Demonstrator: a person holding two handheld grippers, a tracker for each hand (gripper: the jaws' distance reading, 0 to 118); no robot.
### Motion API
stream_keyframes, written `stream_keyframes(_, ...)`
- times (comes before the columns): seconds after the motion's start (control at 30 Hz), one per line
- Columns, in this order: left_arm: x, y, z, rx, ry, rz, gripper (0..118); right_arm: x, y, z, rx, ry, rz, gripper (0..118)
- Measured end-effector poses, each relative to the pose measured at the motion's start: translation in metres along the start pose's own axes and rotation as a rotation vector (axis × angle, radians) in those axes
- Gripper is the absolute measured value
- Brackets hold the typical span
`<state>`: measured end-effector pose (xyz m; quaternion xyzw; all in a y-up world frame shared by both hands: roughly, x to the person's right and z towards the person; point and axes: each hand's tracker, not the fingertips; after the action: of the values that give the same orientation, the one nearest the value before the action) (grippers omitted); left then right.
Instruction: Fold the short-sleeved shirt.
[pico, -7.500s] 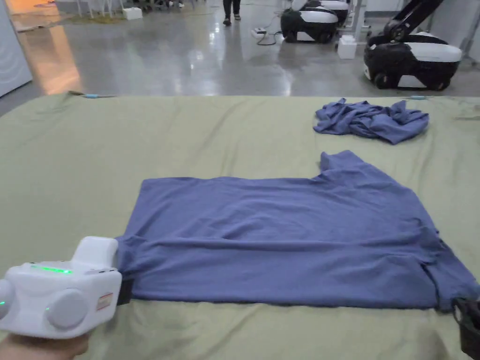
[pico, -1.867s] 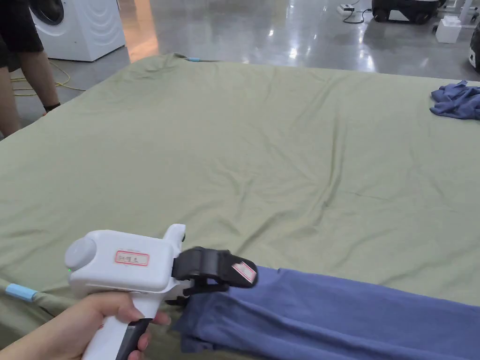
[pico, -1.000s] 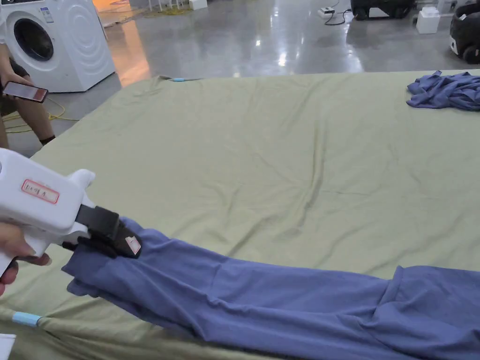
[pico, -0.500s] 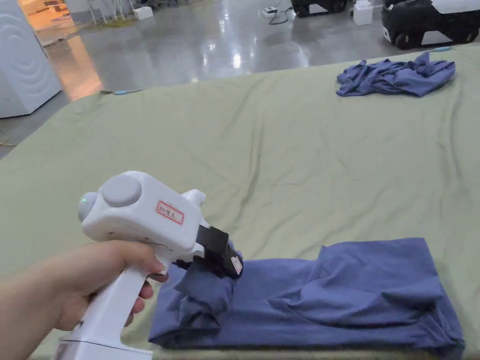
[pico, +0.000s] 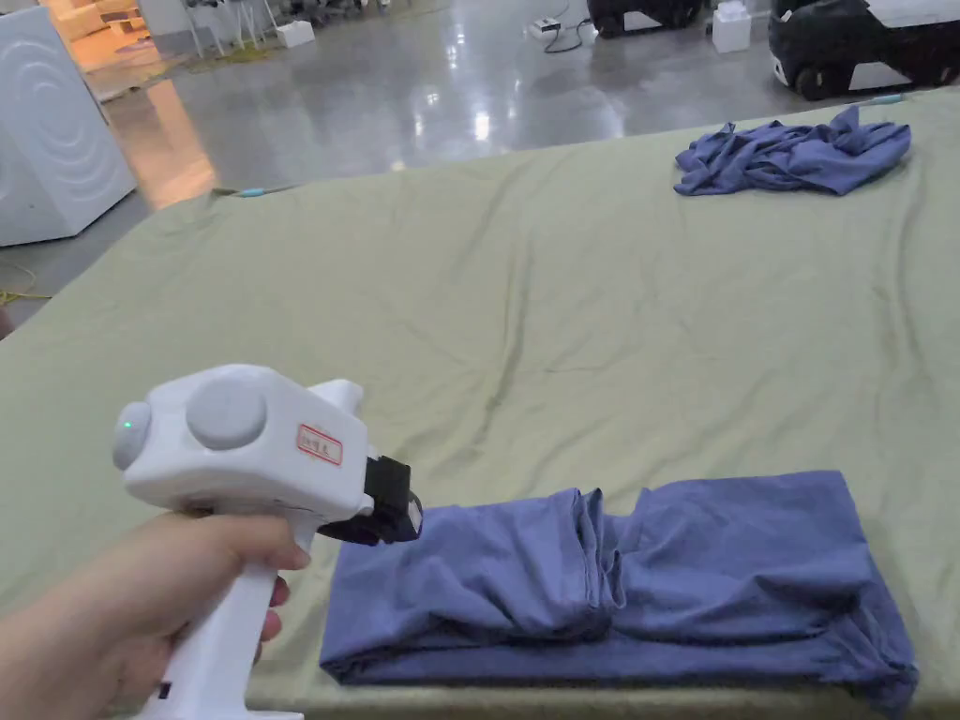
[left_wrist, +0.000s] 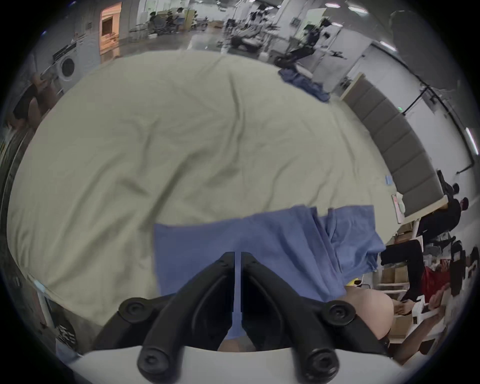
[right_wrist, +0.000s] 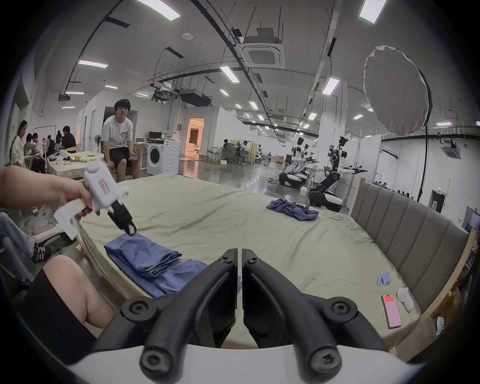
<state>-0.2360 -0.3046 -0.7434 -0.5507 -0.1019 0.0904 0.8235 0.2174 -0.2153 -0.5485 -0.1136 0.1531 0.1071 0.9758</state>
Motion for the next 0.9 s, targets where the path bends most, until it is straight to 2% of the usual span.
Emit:
stream_keyframes(0.07,0.019,-0.006,-0.019,-0.005,-0.074,-0.028,6,-0.005,0.000,0.000,-0.005,0.009,0.007,5)
stream_keyframes(0.17,0.066,-0.011,-0.048,-0.037,-0.023,-0.137,6,-0.012,0.001,0.003,-0.011,0.022,0.029,5)
stream_keyframes(0.27,0.105,-0.017,-0.069,-0.047,-0.039,-0.154,6,-0.015,0.003,0.008,-0.011,0.025,0.041,5)
stream_keyframes(0.37,0.131,-0.021,-0.065,-0.047,-0.053,-0.232,6,-0.018,0.005,0.013,-0.015,0.023,0.054,5)
stream_keyframes(0.47,0.122,-0.019,-0.032,-0.035,-0.246,-0.208,6,-0.018,0.008,0.016,-0.011,0.022,0.062,5)
stream_keyframes(0.5,0.114,-0.019,-0.017,-0.020,-0.258,-0.207,6,-0.018,0.009,0.016,-0.011,0.021,0.065,5)
stream_keyframes(0.63,0.020,-0.016,0.048,0.143,-0.428,-0.141,7,-0.018,0.015,0.016,-0.003,0.020,0.066,5)
stream_keyframes(0.67,-0.016,-0.017,0.055,0.181,-0.453,-0.117,17,-0.018,0.016,0.015,-0.004,0.023,0.059,5)
stream_keyframes(0.73,-0.080,-0.024,0.059,0.167,-0.495,0.029,103,-0.020,0.018,0.009,-0.008,0.029,0.044,5)
stream_keyframes(0.77,-0.106,-0.030,0.056,0.136,-0.534,0.117,118,-0.022,0.019,0.006,-0.008,0.030,0.042,5)
stream_keyframes(0.8,-0.132,-0.038,0.049,0.097,-0.606,0.207,118,-0.024,0.020,0.003,-0.007,0.032,0.042,5)
stream_keyframes(0.83,-0.156,-0.053,0.049,0.147,-0.656,0.311,118,-0.027,0.022,0.000,-0.007,0.034,0.044,5)
stream_keyframes(0.9,-0.166,-0.063,0.043,0.211,-0.661,0.432,118,-0.034,0.024,-0.006,-0.010,0.045,0.046,5)
